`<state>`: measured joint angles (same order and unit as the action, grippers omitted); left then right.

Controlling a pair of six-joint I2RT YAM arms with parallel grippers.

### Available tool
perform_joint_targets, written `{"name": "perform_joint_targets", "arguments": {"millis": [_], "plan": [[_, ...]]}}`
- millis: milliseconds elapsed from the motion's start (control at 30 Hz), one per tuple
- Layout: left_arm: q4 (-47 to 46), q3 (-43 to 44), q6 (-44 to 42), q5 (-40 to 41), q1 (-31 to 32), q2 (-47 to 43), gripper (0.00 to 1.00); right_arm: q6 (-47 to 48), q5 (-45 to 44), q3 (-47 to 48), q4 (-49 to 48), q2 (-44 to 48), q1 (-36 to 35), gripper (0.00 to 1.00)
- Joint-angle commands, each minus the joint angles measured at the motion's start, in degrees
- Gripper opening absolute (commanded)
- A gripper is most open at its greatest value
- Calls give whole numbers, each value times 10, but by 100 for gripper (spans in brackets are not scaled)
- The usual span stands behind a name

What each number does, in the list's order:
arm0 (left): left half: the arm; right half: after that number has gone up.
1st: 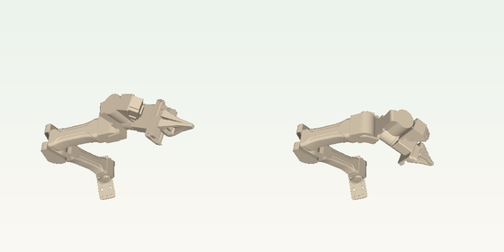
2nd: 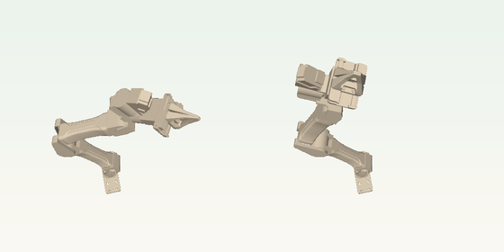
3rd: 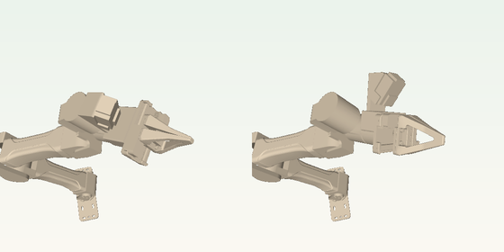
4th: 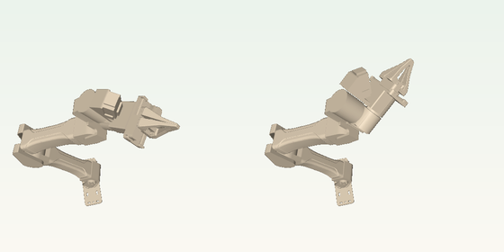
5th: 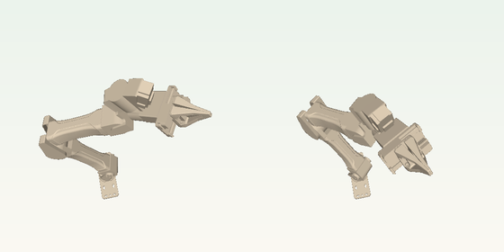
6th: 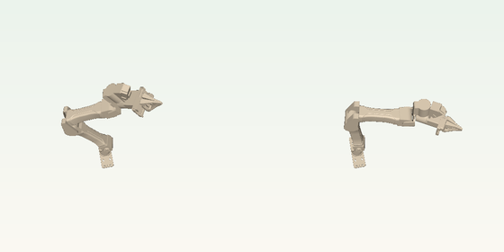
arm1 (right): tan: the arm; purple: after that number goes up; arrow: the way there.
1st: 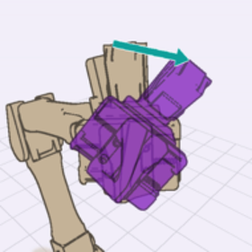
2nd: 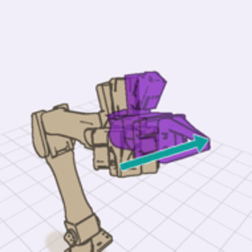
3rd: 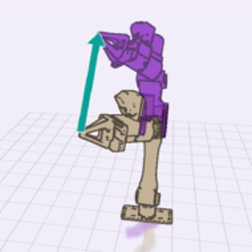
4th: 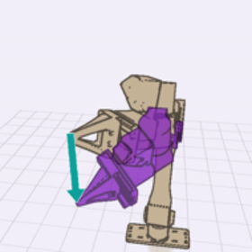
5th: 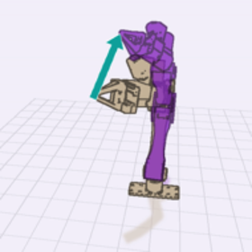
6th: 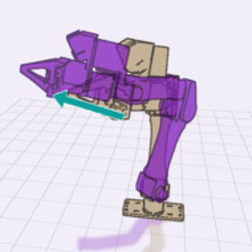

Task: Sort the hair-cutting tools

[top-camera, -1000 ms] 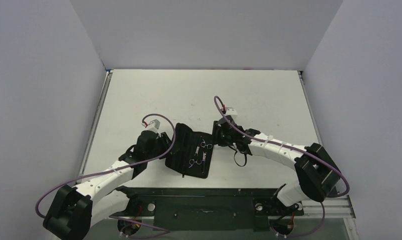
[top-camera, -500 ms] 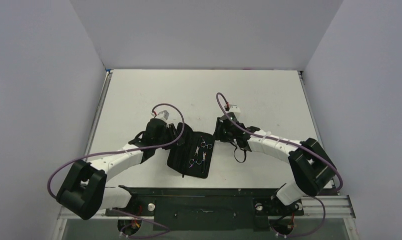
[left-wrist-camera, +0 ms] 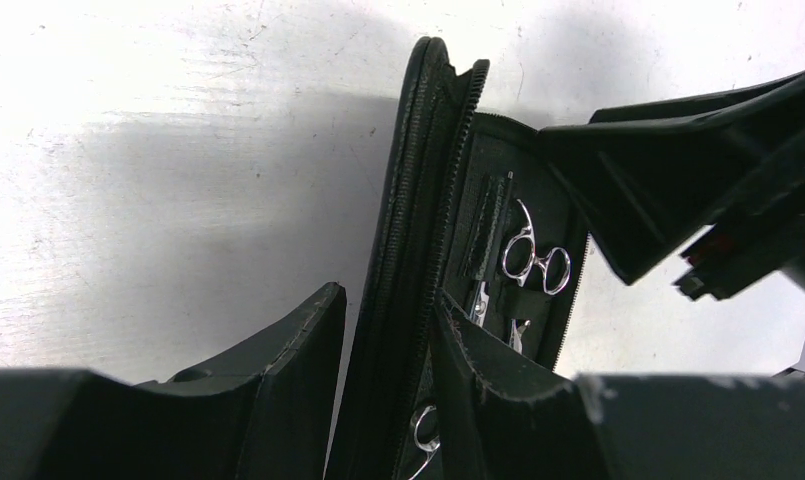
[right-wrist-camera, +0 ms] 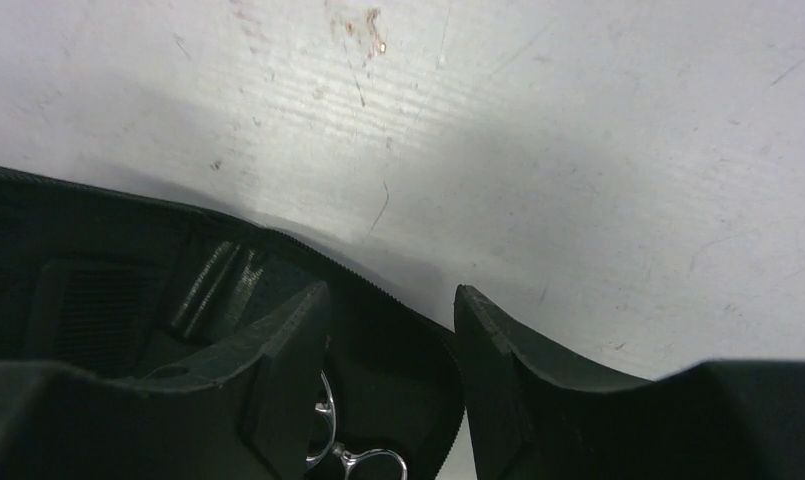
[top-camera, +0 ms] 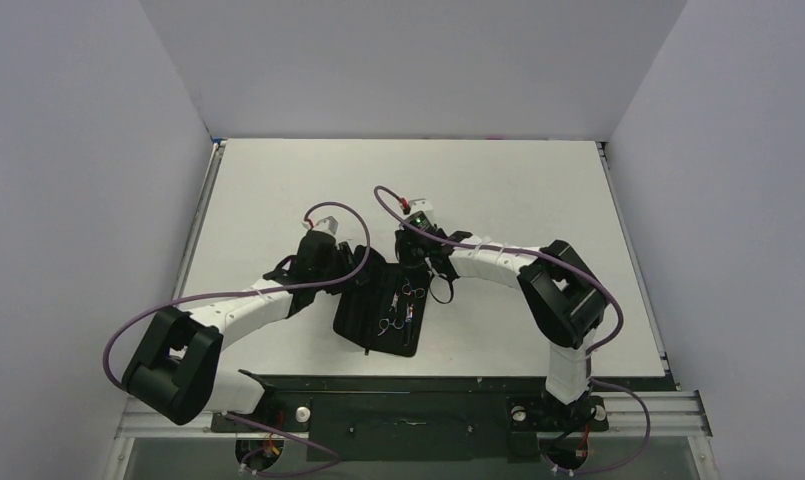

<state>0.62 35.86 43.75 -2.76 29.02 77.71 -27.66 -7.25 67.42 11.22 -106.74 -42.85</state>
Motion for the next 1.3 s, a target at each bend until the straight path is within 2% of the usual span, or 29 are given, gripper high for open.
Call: {"name": "perform_joint_targets", "arguments": {"millis": [0, 167, 233, 333, 400, 633, 733, 833, 867, 933, 967, 1033, 1133, 1267], "plan": [[-7, 17, 16, 11, -6, -4, 34, 44, -3, 34, 42, -24, -6, 45], [-14, 17, 22, 4, -6, 5, 34, 37, -24, 17, 55, -32, -4, 38], [-18, 19, 24, 0, -6, 11, 34, 27, -35, 0, 55, -26, -3, 28], [-28, 28, 26, -9, -6, 23, 34, -2, -47, -44, 51, -3, 3, 8], [-36, 37, 29, -20, -6, 36, 34, -23, -51, -76, 46, 16, 10, 0], [-60, 76, 40, -43, -5, 84, 37, -118, -67, -261, 1, 145, 22, 0], [-61, 106, 44, -43, -5, 104, 44, -180, -62, -337, -19, 205, 16, 0], [-57, 133, 46, -37, 0, 130, 49, -225, -70, -413, -31, 275, -23, 0], [-52, 148, 47, -28, 1, 134, 51, -244, -79, -422, -28, 289, -36, 0], [-28, 166, 47, -1, 2, 136, 54, -266, -93, -440, -14, 325, -72, 15], [-3, 174, 46, 11, 1, 129, 55, -277, -97, -446, -11, 349, -86, 27], [33, 177, 44, 54, -4, 105, 56, -276, -106, -446, -4, 381, -92, 37], [81, 168, 49, 116, -11, 50, 58, -240, -121, -421, 7, 397, -82, 45], [143, 126, 59, 159, -14, -34, 59, -169, -96, -343, 2, 361, -16, 46]]}}
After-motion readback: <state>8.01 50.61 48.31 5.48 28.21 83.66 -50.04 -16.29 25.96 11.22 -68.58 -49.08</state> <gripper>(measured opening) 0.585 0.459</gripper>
